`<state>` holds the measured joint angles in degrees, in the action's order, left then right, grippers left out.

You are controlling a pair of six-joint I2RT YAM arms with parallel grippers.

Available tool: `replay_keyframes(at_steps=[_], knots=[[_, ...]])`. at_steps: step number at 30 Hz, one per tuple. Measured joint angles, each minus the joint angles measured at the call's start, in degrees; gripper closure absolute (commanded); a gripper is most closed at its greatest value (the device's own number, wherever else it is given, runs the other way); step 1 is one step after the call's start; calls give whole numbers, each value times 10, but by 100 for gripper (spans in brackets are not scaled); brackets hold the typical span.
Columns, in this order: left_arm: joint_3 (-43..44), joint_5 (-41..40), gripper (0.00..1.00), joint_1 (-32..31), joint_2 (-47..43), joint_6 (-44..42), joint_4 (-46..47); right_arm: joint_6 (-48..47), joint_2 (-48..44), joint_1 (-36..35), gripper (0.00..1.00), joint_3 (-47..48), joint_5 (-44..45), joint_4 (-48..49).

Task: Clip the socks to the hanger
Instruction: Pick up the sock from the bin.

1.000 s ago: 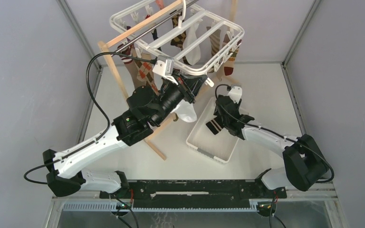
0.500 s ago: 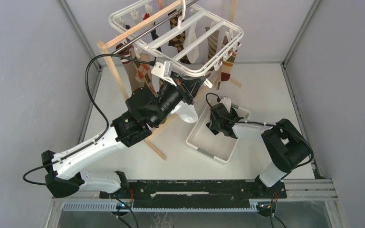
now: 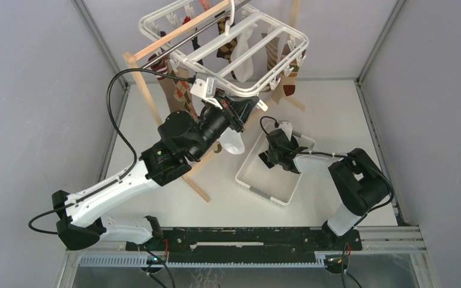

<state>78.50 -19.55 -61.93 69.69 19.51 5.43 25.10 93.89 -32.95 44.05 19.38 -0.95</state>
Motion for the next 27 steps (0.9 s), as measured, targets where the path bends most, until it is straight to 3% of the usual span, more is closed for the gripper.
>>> replay_keyframes(at_steps=[5,18,27], knots=[[0,0,100,2,-1,0,0,-7,2,3,100,0,0,-1],[-7,0,100,5,-4,0,1,-8,-23,2,100,-1,-6,-14],[-7,0,100,5,-5,0,1,-10,-234,14,100,-14,-47,-40]])
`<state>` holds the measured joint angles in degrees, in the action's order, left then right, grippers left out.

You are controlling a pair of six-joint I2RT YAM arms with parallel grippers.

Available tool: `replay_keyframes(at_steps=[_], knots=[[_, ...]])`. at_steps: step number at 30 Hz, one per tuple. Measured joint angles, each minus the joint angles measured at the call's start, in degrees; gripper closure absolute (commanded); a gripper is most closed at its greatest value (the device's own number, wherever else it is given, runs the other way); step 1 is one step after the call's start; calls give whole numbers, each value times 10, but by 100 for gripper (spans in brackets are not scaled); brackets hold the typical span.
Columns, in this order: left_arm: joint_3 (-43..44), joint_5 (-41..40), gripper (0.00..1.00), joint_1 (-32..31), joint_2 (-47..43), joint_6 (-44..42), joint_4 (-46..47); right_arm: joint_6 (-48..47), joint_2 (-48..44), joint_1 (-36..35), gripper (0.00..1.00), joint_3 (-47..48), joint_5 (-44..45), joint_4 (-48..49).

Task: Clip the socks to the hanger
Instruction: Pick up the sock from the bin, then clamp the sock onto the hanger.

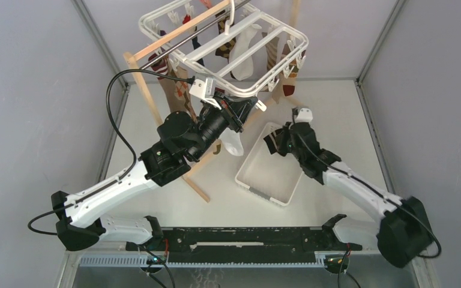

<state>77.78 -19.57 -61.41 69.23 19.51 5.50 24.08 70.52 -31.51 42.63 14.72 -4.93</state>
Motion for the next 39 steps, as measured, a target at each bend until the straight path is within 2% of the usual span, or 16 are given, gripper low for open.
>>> replay_keyframes(at_steps=[10,16,21,27,39], knots=[[0,3,100,2,0,1,0,-31,-259,50,100,-43,-124,15],[0,4,100,3,0,5,0,-54,-346,52,100,-45,-205,53],[0,5,100,3,0,10,0,-58,-365,52,100,-43,-269,92],[0,7,100,3,0,11,1,-54,-335,48,100,-21,-343,142],[0,9,100,3,0,11,4,-53,-300,28,100,26,-394,194]])
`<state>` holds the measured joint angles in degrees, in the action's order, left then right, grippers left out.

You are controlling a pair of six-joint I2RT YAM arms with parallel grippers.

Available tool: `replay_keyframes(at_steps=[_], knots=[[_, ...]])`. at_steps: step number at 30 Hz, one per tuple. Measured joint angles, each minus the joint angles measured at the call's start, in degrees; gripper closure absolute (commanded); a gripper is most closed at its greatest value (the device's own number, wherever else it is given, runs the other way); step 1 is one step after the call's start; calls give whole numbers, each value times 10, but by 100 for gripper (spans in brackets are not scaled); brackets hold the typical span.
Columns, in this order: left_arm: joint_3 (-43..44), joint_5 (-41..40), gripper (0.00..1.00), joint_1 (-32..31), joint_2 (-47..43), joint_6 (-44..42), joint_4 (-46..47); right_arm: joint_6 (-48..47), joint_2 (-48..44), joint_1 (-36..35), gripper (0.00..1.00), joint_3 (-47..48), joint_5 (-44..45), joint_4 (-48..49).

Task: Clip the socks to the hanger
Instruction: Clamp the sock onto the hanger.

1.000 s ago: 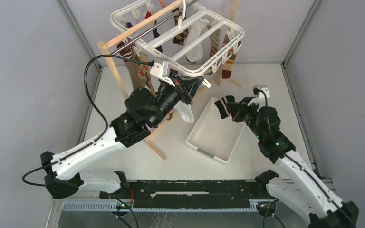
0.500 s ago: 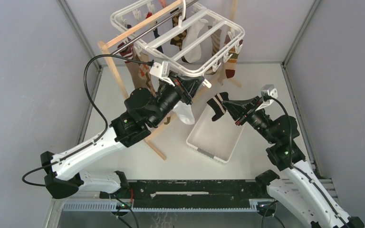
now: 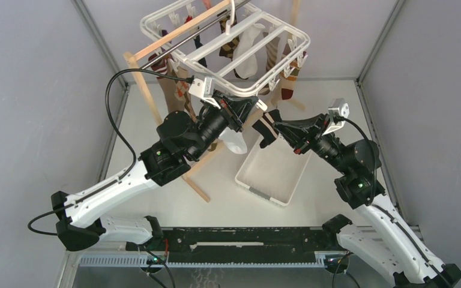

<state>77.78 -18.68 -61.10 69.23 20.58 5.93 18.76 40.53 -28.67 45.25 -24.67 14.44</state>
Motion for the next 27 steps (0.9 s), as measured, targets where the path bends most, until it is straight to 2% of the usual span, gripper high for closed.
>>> replay_keyframes(at_steps=[27], knots=[[-2,12,100,1,-3,0,3,-1,64,14,100,42,-18,43]])
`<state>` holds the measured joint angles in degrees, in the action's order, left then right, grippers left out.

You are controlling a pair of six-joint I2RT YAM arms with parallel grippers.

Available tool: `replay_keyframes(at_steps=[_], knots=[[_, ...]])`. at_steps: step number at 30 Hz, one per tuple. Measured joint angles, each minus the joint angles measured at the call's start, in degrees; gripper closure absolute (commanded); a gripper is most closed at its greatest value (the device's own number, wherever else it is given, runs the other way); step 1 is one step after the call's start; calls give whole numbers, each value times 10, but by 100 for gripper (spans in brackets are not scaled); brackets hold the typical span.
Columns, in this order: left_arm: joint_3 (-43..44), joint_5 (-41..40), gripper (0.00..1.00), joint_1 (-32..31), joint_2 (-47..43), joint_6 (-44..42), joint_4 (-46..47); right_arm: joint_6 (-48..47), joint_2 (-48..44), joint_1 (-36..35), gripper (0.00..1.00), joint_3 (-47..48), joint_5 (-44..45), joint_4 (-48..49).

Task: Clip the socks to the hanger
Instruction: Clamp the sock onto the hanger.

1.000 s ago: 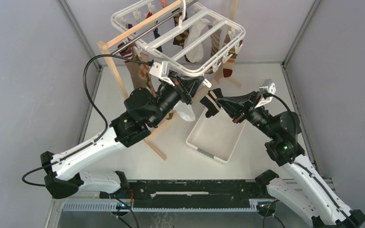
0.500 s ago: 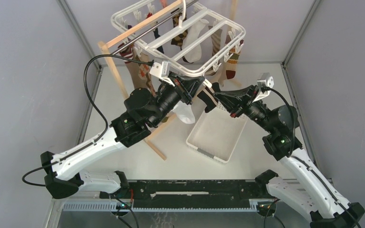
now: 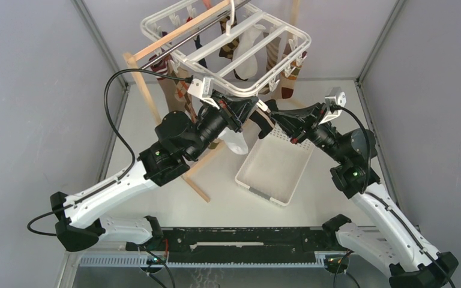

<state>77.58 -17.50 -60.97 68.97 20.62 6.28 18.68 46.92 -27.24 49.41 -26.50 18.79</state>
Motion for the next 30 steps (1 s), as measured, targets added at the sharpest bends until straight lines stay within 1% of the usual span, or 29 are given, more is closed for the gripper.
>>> replay_keyframes(at_steps=[12,22,27,30], knots=[[0,14,100,1,-3,10,0,10,24,32,100,10,-25,31],[0,17,99,3,-2,10,-2,22,35,37,100,27,-41,48],[1,18,95,4,3,10,-2,25,34,37,100,28,-47,55],[1,21,88,5,3,10,-3,25,34,37,100,28,-47,55]])
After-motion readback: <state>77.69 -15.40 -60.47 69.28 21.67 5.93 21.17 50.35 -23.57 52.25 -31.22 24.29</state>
